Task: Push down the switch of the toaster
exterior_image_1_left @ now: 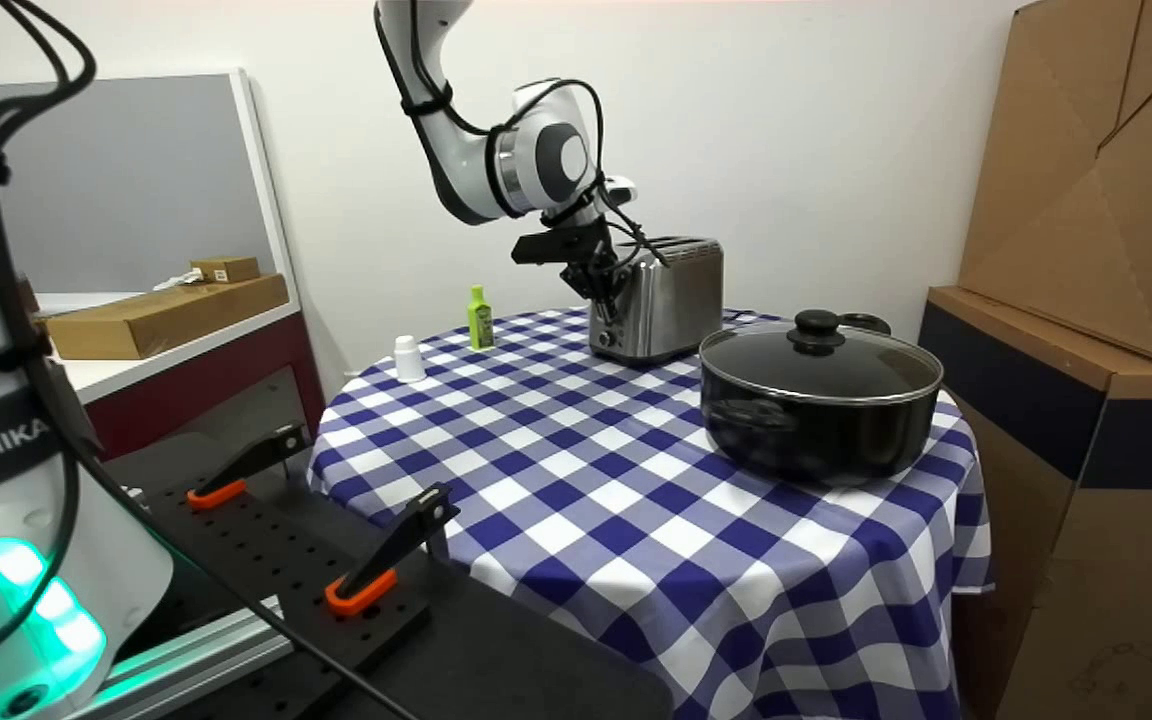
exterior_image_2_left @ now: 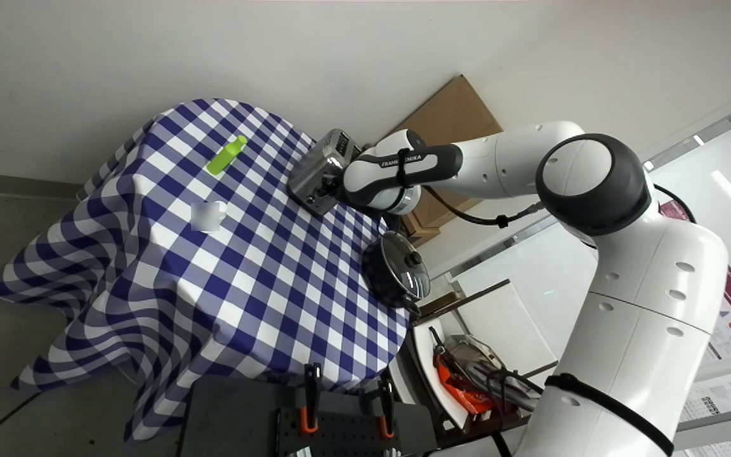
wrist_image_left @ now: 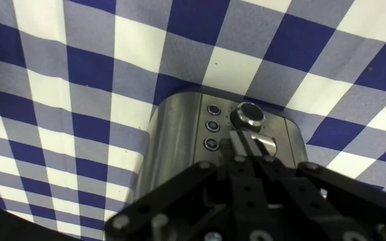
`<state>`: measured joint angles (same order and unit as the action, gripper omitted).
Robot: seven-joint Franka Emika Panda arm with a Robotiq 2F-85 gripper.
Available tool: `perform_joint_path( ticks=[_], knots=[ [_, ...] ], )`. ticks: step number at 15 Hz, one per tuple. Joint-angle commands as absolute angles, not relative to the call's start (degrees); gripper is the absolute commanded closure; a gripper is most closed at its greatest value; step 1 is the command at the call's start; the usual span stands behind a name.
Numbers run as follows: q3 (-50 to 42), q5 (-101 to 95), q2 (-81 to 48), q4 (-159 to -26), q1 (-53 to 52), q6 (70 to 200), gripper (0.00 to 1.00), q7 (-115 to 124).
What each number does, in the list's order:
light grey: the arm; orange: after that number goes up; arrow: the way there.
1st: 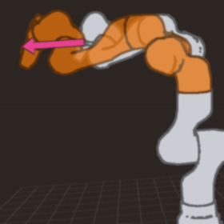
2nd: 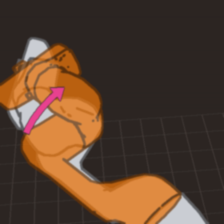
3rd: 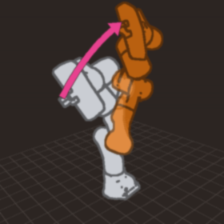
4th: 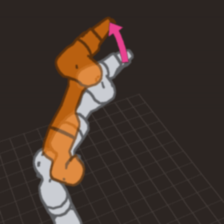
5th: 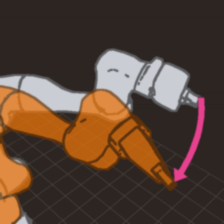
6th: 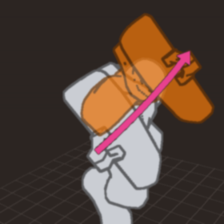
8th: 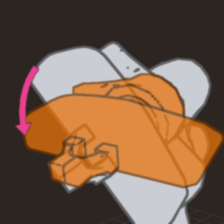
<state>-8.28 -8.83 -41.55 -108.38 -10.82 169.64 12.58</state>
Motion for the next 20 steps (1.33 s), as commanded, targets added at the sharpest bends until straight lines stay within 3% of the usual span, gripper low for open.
perform_joint_path(
  ticks=[1, 9, 15, 20],
  knots=[
    [-8.9, -7.7, -46.9, -103.9, -11.5, 170.0, 1.00, 11.6],
    [-5.0, -4.4, -39.9, -108.1, -8.1, 166.9, 1.00, 10.8],
    [6.3, 7.7, -23.5, -119.6, 3.4, 154.3, 1.00, 4.7],
    [5.4, 13.1, -7.9, -126.5, 6.6, 135.4, 1.00, -3.2]
  ],
)
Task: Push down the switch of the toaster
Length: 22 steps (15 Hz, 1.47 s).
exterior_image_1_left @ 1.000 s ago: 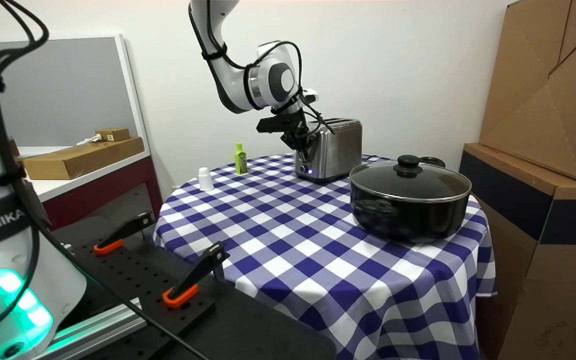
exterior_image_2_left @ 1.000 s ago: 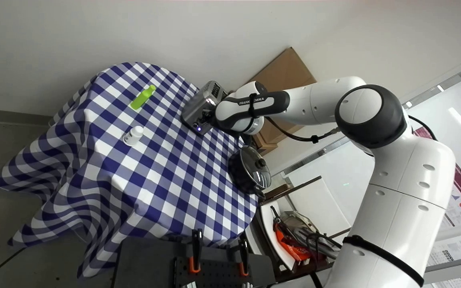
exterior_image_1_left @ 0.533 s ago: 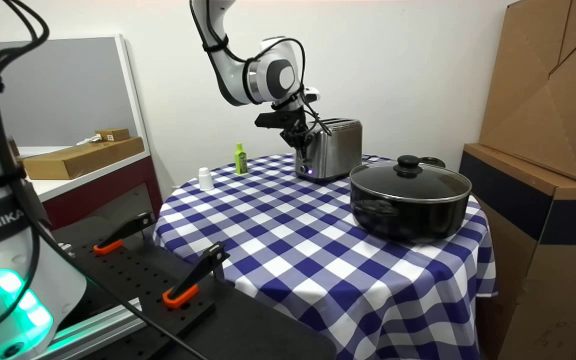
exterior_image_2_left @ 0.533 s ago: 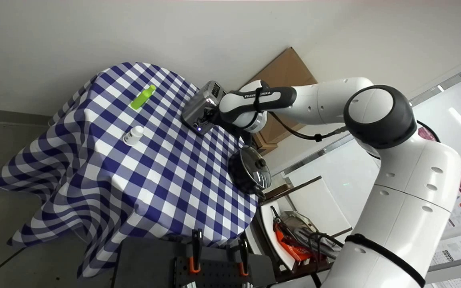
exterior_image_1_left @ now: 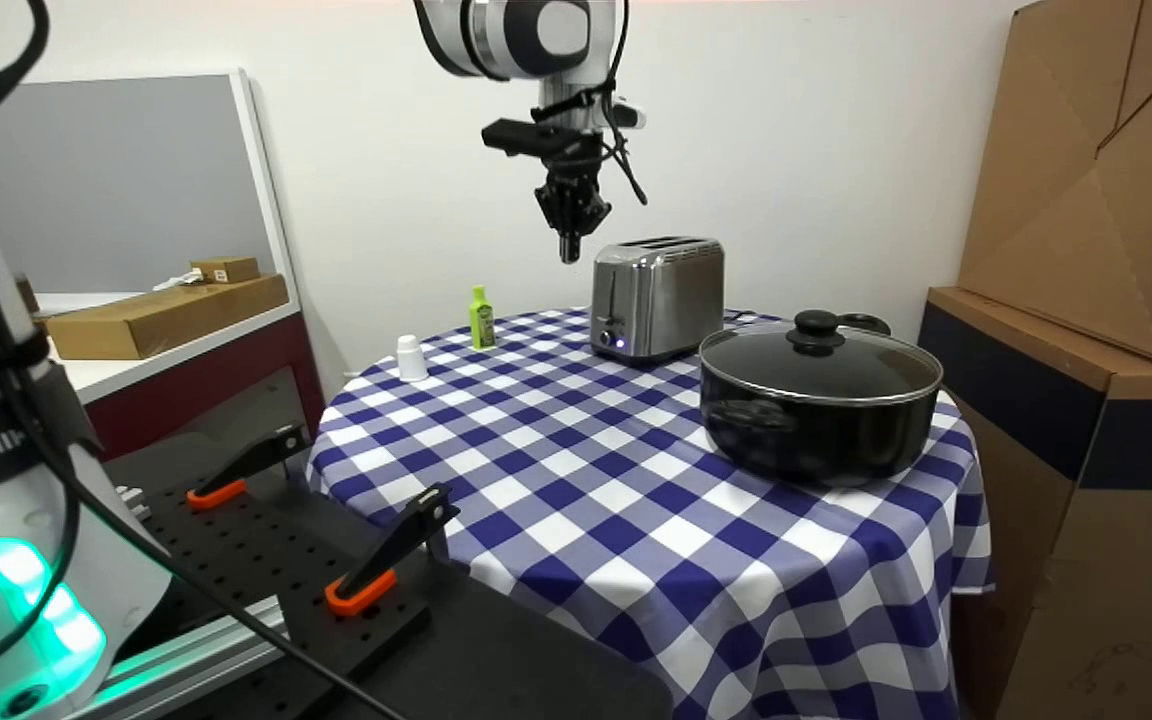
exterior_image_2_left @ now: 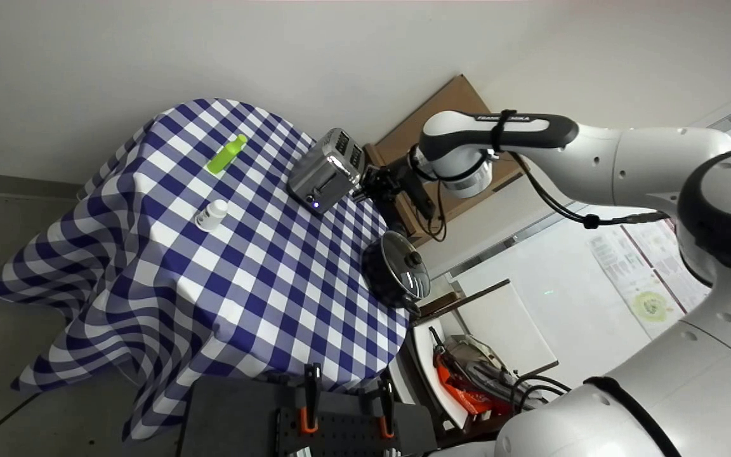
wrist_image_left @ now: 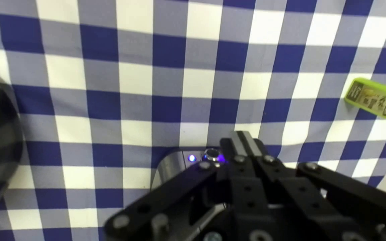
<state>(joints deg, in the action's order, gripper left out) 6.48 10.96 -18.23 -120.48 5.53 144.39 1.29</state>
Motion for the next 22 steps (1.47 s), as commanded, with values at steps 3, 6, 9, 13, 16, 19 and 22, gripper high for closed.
perform_joint_path(
  ticks=[3, 6, 9, 13, 16, 19, 22],
  knots=[
    [1.6, 8.5, -0.4, -128.8, 6.0, 126.2, 1.00, -5.5],
    [-0.7, 4.2, 5.0, -129.7, 5.7, 121.7, 0.67, -6.1],
    [-1.4, 1.7, 8.6, -131.2, 5.3, 123.1, 0.45, -4.2],
    [-1.1, 1.5, 11.4, -133.6, 4.6, 123.7, 0.16, -2.8],
    [-1.0, 1.8, 12.5, -135.0, 4.0, 123.6, 0.00, -1.7],
    [-1.0, 1.7, 13.1, -135.9, 3.9, 124.0, 0.00, 0.2],
    [-1.5, 2.5, 11.4, -134.4, 3.7, 122.9, 0.00, -0.8]
  ],
)
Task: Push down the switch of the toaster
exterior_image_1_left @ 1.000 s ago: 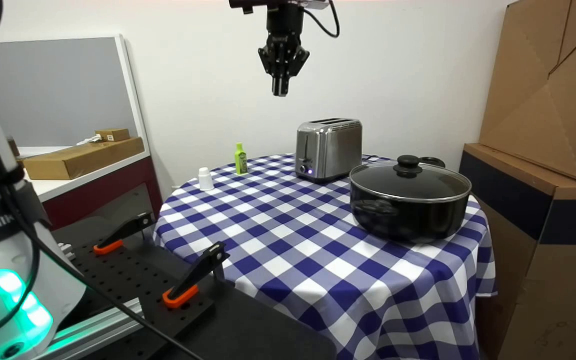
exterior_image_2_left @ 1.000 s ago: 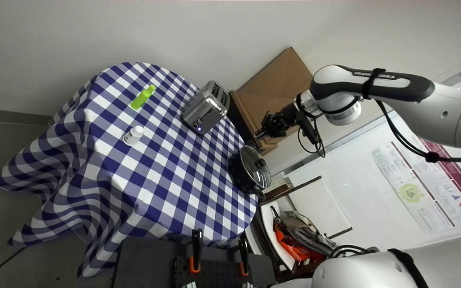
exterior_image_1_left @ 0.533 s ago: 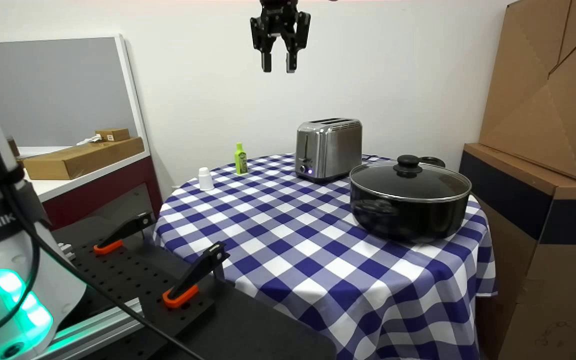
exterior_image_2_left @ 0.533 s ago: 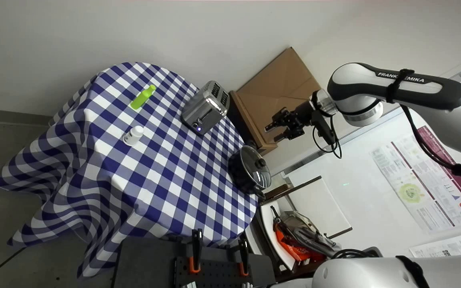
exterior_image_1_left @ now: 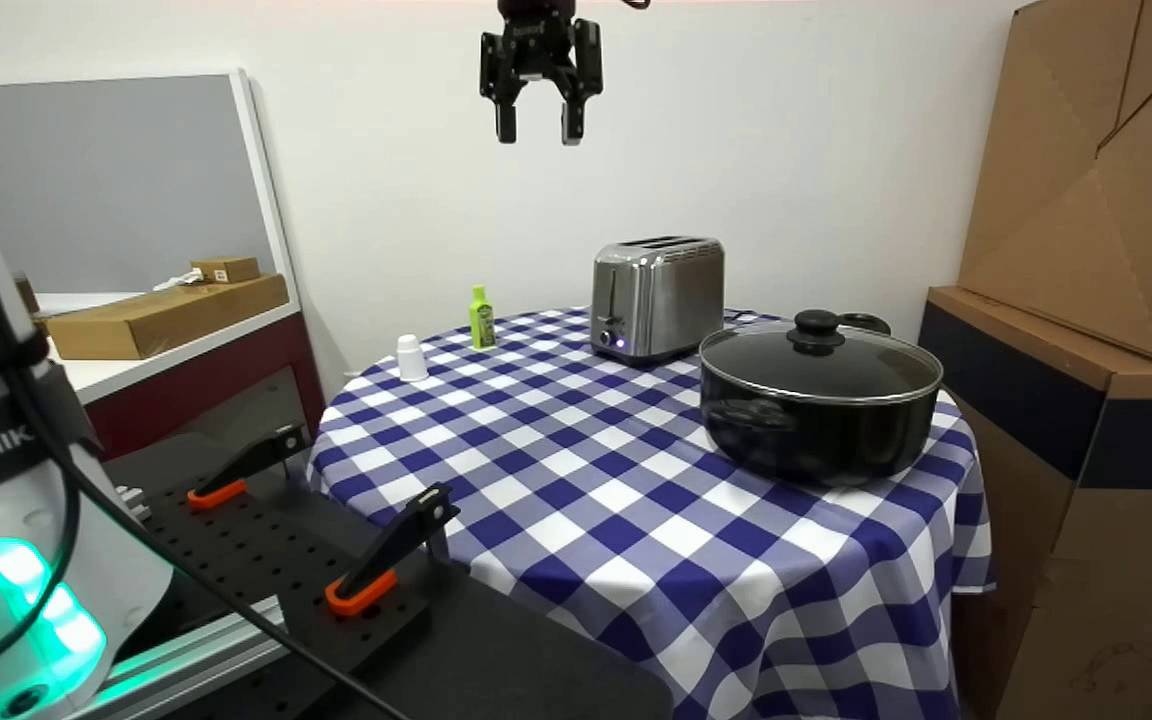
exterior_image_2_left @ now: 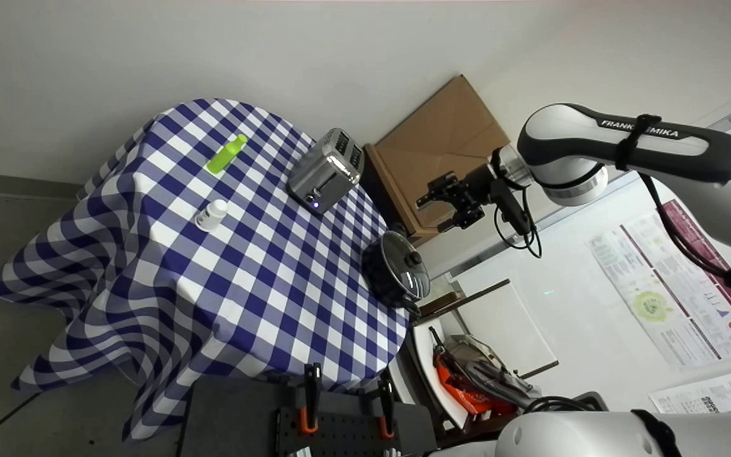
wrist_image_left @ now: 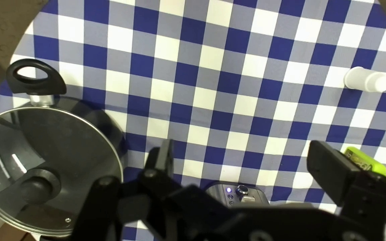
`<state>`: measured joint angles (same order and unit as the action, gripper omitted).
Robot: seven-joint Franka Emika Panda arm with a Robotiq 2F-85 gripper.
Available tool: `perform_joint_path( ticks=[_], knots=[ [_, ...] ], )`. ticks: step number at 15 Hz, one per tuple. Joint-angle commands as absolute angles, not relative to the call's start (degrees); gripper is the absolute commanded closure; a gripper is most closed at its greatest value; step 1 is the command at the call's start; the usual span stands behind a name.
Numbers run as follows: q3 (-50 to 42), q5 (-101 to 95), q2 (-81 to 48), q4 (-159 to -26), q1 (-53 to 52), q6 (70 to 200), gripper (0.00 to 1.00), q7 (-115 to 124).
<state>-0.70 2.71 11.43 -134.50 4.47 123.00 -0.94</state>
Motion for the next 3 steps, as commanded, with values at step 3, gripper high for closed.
perform_joint_path(
  ticks=[3],
  knots=[
    [-1.5, 2.5, 11.3, -134.4, 3.7, 122.9, 0.00, -0.8]
  ],
)
